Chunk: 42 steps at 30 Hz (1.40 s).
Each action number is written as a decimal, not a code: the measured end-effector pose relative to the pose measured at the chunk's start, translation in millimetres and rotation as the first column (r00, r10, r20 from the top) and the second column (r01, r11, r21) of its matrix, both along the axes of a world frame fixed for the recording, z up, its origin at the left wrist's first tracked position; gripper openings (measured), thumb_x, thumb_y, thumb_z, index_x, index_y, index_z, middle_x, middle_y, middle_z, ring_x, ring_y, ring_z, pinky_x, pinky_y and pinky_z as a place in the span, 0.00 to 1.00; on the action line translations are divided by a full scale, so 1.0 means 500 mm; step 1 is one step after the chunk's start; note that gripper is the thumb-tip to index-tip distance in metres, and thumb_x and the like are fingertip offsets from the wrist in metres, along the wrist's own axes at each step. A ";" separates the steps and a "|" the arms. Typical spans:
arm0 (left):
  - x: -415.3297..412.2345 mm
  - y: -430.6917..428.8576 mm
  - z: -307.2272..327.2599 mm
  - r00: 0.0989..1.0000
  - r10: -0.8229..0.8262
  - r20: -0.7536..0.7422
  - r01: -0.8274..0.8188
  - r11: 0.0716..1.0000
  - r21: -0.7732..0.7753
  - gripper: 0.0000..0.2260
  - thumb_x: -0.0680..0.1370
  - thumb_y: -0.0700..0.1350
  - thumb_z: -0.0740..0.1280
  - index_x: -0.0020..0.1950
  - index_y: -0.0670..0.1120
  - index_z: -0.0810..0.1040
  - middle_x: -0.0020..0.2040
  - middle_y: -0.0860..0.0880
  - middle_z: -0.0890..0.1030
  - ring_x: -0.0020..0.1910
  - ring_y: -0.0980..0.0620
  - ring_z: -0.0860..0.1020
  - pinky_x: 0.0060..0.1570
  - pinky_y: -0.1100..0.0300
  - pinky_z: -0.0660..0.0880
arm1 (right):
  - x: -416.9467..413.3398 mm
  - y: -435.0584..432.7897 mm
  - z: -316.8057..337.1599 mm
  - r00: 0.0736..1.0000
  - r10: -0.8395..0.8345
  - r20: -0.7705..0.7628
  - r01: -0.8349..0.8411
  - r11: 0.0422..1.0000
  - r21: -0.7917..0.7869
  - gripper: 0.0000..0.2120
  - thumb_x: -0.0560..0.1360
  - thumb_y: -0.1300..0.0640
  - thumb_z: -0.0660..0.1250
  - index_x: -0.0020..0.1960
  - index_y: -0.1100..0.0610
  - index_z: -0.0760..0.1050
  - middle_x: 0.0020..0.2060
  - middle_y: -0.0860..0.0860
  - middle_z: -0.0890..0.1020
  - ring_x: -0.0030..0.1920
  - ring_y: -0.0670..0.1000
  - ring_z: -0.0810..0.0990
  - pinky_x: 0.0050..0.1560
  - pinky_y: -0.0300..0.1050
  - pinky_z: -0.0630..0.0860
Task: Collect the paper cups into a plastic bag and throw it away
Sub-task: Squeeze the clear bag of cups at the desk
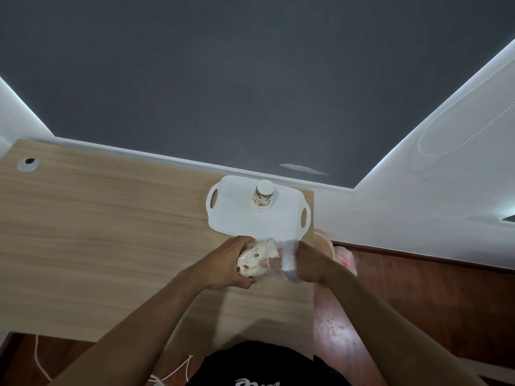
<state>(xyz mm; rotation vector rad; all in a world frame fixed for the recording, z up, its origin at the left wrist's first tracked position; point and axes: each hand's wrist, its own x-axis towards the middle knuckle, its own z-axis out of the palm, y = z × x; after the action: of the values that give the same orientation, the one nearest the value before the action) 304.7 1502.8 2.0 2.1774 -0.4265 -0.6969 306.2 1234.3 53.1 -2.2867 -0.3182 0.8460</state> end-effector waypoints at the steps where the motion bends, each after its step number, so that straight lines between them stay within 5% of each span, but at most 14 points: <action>1: 0.001 0.009 0.000 1.000 -0.007 0.020 0.007 1.000 0.006 0.40 0.68 0.57 0.84 0.76 0.56 0.72 0.63 0.60 0.76 0.60 0.61 0.76 0.57 0.65 0.74 | -0.002 -0.004 0.001 1.000 -0.021 0.023 0.021 1.000 0.013 0.12 0.76 0.64 0.71 0.58 0.66 0.84 0.45 0.44 0.85 0.58 0.43 0.86 0.57 0.25 0.77; 3: 0.002 0.032 -0.002 0.999 -0.007 0.050 0.006 1.000 0.011 0.39 0.68 0.58 0.82 0.77 0.55 0.73 0.63 0.62 0.76 0.59 0.62 0.74 0.58 0.70 0.72 | -0.003 -0.012 0.011 0.992 -0.117 -0.040 0.118 0.993 0.031 0.11 0.75 0.65 0.72 0.54 0.53 0.85 0.42 0.42 0.85 0.55 0.48 0.86 0.52 0.23 0.77; 4: 0.003 0.047 -0.004 0.998 0.003 0.062 -0.004 1.000 0.016 0.38 0.69 0.59 0.80 0.77 0.53 0.75 0.63 0.61 0.77 0.59 0.61 0.75 0.59 0.70 0.71 | 0.001 -0.020 0.017 0.981 -0.175 -0.080 0.176 0.984 0.017 0.14 0.77 0.66 0.72 0.57 0.51 0.86 0.47 0.47 0.89 0.57 0.52 0.88 0.56 0.32 0.83; 6: 0.004 0.079 -0.013 0.994 0.034 0.108 -0.037 0.999 0.031 0.27 0.73 0.57 0.77 0.69 0.49 0.80 0.59 0.55 0.81 0.56 0.54 0.78 0.56 0.61 0.74 | 0.014 -0.038 0.021 0.969 -0.226 -0.100 0.223 0.974 -0.044 0.13 0.82 0.66 0.70 0.65 0.61 0.86 0.58 0.59 0.89 0.62 0.62 0.88 0.63 0.57 0.85; 10: -0.001 0.107 -0.030 0.978 0.033 0.205 -0.047 0.997 0.066 0.05 0.80 0.41 0.75 0.54 0.43 0.82 0.46 0.47 0.83 0.45 0.45 0.79 0.45 0.53 0.71 | 0.027 -0.047 0.051 0.950 -0.286 -0.126 0.294 0.954 0.056 0.11 0.83 0.58 0.75 0.63 0.61 0.88 0.58 0.61 0.90 0.58 0.67 0.88 0.60 0.64 0.83; 12: 0.001 0.104 -0.028 0.977 0.038 0.212 -0.055 0.996 0.075 0.03 0.81 0.38 0.74 0.53 0.40 0.82 0.45 0.44 0.84 0.44 0.42 0.80 0.45 0.51 0.73 | 0.037 -0.042 0.060 0.944 -0.293 -0.154 0.308 0.948 0.082 0.10 0.84 0.55 0.75 0.61 0.58 0.90 0.56 0.60 0.90 0.55 0.64 0.89 0.58 0.63 0.85; 15: 0.008 0.097 -0.018 0.971 0.081 0.224 -0.098 0.993 0.065 0.03 0.82 0.36 0.72 0.50 0.38 0.81 0.42 0.41 0.83 0.42 0.40 0.80 0.43 0.51 0.72 | 0.062 -0.055 0.067 0.907 -0.345 -0.242 0.387 0.909 0.154 0.03 0.77 0.49 0.81 0.46 0.46 0.93 0.46 0.48 0.93 0.44 0.46 0.90 0.44 0.41 0.85; 17: 0.011 0.094 -0.009 0.970 0.095 0.222 -0.111 0.992 0.060 0.03 0.82 0.36 0.72 0.49 0.37 0.81 0.42 0.40 0.83 0.42 0.39 0.81 0.43 0.51 0.72 | 0.080 -0.066 0.070 0.900 -0.326 -0.290 0.386 0.904 0.182 0.06 0.79 0.52 0.80 0.45 0.43 0.93 0.48 0.44 0.93 0.47 0.43 0.91 0.46 0.35 0.84; 21: 0.013 0.094 0.004 0.971 0.132 0.200 -0.142 0.989 0.035 0.03 0.82 0.35 0.72 0.50 0.36 0.82 0.43 0.39 0.84 0.41 0.39 0.80 0.46 0.46 0.76 | 0.101 -0.078 0.065 0.887 -0.301 -0.350 0.388 0.897 0.213 0.14 0.75 0.43 0.81 0.56 0.49 0.93 0.57 0.48 0.92 0.59 0.49 0.91 0.62 0.44 0.86; 25: 0.007 0.099 0.007 0.971 0.159 0.179 -0.167 0.985 0.030 0.05 0.82 0.37 0.73 0.49 0.36 0.81 0.42 0.38 0.83 0.41 0.37 0.80 0.46 0.43 0.76 | 0.110 -0.090 0.056 0.880 -0.289 -0.377 0.387 0.896 0.218 0.07 0.82 0.50 0.77 0.58 0.47 0.92 0.59 0.49 0.92 0.61 0.49 0.90 0.69 0.49 0.84; 31: 0.003 0.104 -0.003 0.972 0.189 0.141 -0.195 0.980 0.029 0.05 0.81 0.37 0.74 0.47 0.37 0.80 0.40 0.40 0.83 0.38 0.41 0.77 0.42 0.48 0.74 | 0.113 -0.086 0.050 0.888 -0.309 -0.340 0.390 0.899 0.200 0.09 0.85 0.57 0.73 0.58 0.48 0.92 0.57 0.51 0.92 0.59 0.54 0.87 0.63 0.52 0.80; 34: 0.005 0.116 -0.015 0.972 0.203 0.119 -0.208 0.978 0.028 0.08 0.81 0.39 0.74 0.46 0.38 0.79 0.38 0.41 0.82 0.36 0.47 0.73 0.39 0.51 0.70 | 0.116 -0.092 0.044 0.913 -0.280 -0.296 0.340 0.923 0.178 0.11 0.86 0.60 0.69 0.58 0.56 0.91 0.47 0.53 0.90 0.46 0.54 0.78 0.52 0.54 0.74; 36: 0.007 0.132 -0.028 0.969 0.223 0.106 -0.229 0.972 0.047 0.09 0.83 0.41 0.73 0.45 0.39 0.79 0.38 0.40 0.81 0.35 0.45 0.74 0.39 0.50 0.71 | 0.118 -0.098 0.045 0.926 -0.270 -0.263 0.323 0.928 0.184 0.12 0.85 0.51 0.72 0.53 0.59 0.89 0.36 0.49 0.83 0.39 0.49 0.73 0.49 0.52 0.71; 42: 0.001 0.191 -0.081 0.845 0.535 -0.003 -0.527 0.833 0.170 0.08 0.86 0.43 0.71 0.54 0.45 0.91 0.45 0.43 0.90 0.46 0.40 0.87 0.52 0.48 0.81 | 0.135 -0.127 0.063 0.849 -0.450 -0.276 0.521 0.800 0.297 0.18 0.75 0.38 0.77 0.56 0.50 0.92 0.45 0.44 0.91 0.35 0.41 0.75 0.62 0.49 0.81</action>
<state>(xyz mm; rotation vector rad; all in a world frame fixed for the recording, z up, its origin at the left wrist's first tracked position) 305.1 1598.5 -38.4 2.2736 0.2793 -0.4787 373.9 1171.1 84.6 -1.7961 0.1946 0.6611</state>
